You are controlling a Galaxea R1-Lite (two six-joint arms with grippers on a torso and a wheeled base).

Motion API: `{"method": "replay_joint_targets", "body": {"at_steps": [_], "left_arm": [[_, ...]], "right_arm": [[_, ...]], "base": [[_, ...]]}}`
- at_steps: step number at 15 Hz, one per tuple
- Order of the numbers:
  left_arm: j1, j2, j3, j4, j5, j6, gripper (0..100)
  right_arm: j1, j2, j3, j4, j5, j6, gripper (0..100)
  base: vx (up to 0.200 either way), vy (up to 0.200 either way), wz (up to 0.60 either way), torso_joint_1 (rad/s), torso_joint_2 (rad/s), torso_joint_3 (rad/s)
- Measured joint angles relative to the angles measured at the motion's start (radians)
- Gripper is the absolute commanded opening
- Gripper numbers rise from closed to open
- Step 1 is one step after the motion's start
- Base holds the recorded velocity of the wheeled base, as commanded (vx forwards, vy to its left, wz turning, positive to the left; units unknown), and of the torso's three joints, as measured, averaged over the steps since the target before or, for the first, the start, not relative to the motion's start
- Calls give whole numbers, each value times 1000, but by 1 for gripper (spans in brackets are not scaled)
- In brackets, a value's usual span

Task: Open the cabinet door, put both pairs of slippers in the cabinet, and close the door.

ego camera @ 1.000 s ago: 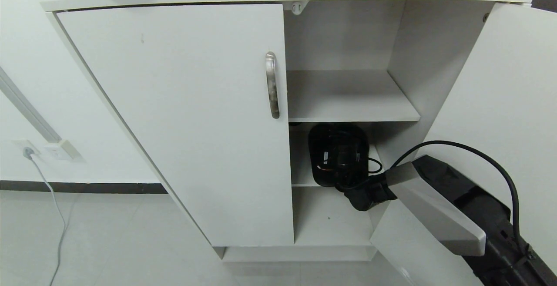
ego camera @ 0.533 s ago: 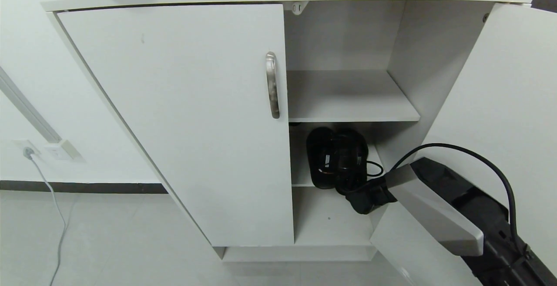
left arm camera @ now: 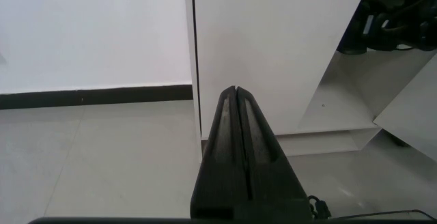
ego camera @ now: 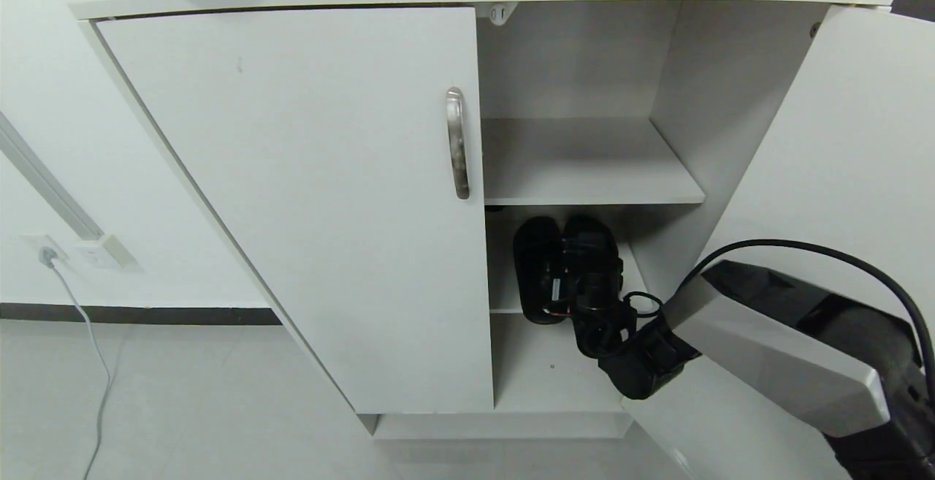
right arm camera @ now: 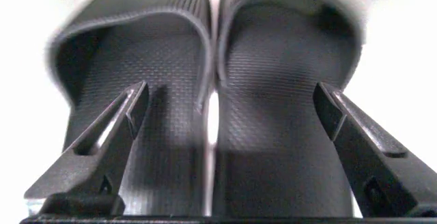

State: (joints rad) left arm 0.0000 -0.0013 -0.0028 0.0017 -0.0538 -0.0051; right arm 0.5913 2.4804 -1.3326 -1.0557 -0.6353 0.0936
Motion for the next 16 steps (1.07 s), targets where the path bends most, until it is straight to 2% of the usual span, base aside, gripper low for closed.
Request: {"method": "replay_joint_targets", "body": {"at_steps": [5, 8, 15, 16], "left_arm": [[0, 0, 0, 0, 0, 1, 0], [0, 0, 0, 0, -1, 1, 0], [0, 0, -1, 0, -1, 1, 0], [0, 0, -1, 0, -1, 1, 0]], "right_arm": [[57, -145, 312, -170, -1, 0, 100], [113, -200, 476, -223, -1, -1, 100], [135, -230, 525, -247, -3, -3, 100], [135, -231, 526, -247, -4, -4, 100]], "base": [[0, 0, 0, 0, 0, 0], [0, 0, 0, 0, 0, 0], [0, 0, 0, 0, 0, 0], [-200, 0, 0, 2, -2, 2]]}}
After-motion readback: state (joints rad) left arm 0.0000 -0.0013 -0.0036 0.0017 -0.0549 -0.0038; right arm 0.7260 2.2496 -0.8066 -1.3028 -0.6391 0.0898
